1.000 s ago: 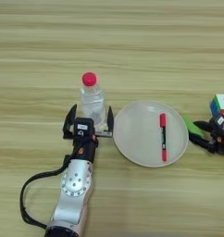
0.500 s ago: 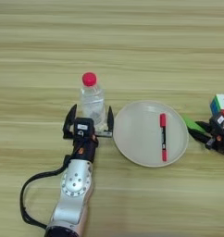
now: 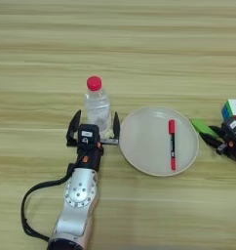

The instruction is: Move the objects on the table

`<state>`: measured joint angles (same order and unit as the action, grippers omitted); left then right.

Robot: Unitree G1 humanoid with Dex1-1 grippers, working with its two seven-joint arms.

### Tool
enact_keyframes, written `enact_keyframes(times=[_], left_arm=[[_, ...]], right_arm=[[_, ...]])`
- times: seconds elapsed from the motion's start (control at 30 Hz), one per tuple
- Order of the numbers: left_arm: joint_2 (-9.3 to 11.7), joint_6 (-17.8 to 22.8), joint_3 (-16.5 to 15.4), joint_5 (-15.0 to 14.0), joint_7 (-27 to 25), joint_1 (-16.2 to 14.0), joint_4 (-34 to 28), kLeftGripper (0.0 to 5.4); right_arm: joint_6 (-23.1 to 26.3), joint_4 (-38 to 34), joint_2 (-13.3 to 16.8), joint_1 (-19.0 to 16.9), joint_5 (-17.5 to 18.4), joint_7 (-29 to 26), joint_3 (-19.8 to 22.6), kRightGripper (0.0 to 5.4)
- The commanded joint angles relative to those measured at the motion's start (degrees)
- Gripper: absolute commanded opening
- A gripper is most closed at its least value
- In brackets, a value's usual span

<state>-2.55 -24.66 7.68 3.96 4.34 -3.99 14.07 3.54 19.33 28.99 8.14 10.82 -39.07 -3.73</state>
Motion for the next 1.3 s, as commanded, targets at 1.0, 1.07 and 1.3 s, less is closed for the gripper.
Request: enact_keyframes(times=[1.0, 1.07, 1.3], left_arm=[[-1.9, -0.1, 0.8, 0.3, 0.5, 0.3, 0.5, 5.4], [-1.9, -0.1, 0.7, 0.3, 0.6, 0.4, 0.6, 5.4], [-1.8, -0.1, 0.7, 0.2, 0.5, 0.5, 0.8, 5.4]], right_arm=[[10.1, -21.5, -4.1, -3.0, 4.0, 1.7, 3.6, 1.4], [10.8, -22.7, -4.6, -3.4, 4.0, 1.5, 2.5, 1.4], [12.4, -26.2, -6.7, -4.2, 4.0, 1.2, -1.2, 1.4]])
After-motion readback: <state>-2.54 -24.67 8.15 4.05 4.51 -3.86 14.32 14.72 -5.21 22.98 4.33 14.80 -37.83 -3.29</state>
